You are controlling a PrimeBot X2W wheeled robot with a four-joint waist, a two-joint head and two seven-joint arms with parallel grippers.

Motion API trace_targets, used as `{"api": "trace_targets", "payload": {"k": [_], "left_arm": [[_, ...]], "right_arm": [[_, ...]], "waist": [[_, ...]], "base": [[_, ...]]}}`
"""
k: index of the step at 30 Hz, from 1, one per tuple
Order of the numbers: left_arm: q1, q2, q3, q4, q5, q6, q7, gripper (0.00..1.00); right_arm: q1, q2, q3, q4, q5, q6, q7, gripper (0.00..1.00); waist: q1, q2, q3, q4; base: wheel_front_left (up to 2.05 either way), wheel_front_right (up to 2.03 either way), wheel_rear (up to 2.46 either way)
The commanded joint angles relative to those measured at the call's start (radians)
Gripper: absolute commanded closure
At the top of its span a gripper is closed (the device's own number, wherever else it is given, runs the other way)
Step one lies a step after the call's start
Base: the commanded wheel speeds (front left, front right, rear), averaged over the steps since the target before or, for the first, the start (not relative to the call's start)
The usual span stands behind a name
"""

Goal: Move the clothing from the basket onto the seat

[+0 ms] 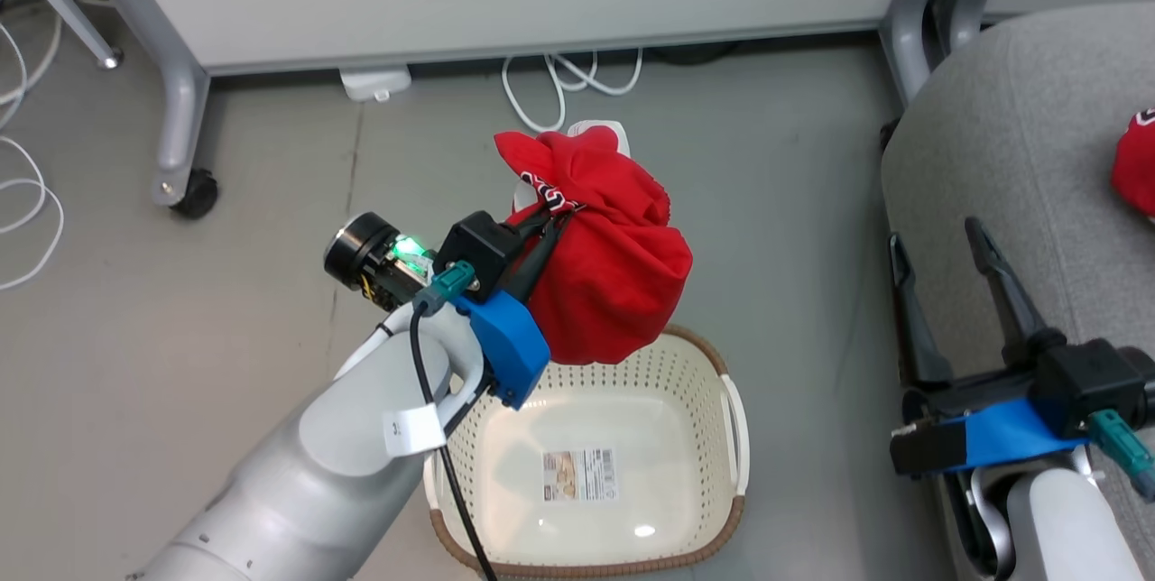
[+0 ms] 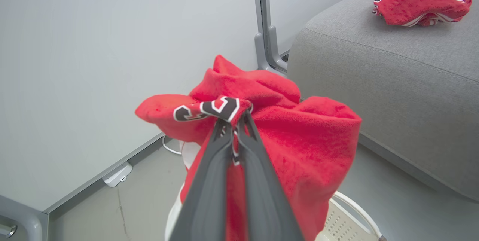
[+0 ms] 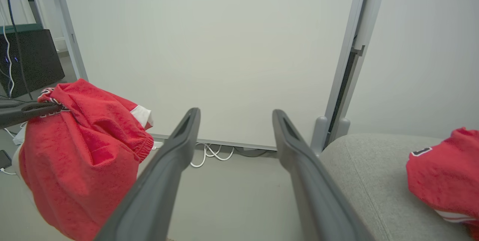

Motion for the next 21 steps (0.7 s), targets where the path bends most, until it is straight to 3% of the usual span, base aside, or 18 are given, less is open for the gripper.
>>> {"api": "trace_targets", "payload": {"k": [1,16,21], "left_arm": [[0.026,0.002,0.019,-0.022,0.009,0.005,-0.005,1.00],[0.098,0.003,0.069,-0.109,0.066,-0.001,-0.005,1.00],[0.095,0.001,0.078,-0.119,0.079,-0.003,-0.005,1.00]], "right_arm": [[0.028,0.001,0.001,0.008,0.006,0.000,0.001,0.00],[0.075,0.003,0.013,0.024,0.023,0.000,0.001,0.00],[0.026,-0.018,0.080,0.022,0.027,0.000,0.001,0.00]], "waist": [[0.0003,-0.0001,-0.043,0.006],[0.0003,-0.0001,-0.113,0.027],[0.0003,-0.0001,-0.107,0.031]], "base": [[0.00,0.00,0.00],[0.00,0.00,0.00],[0.00,0.00,0.00]]}}
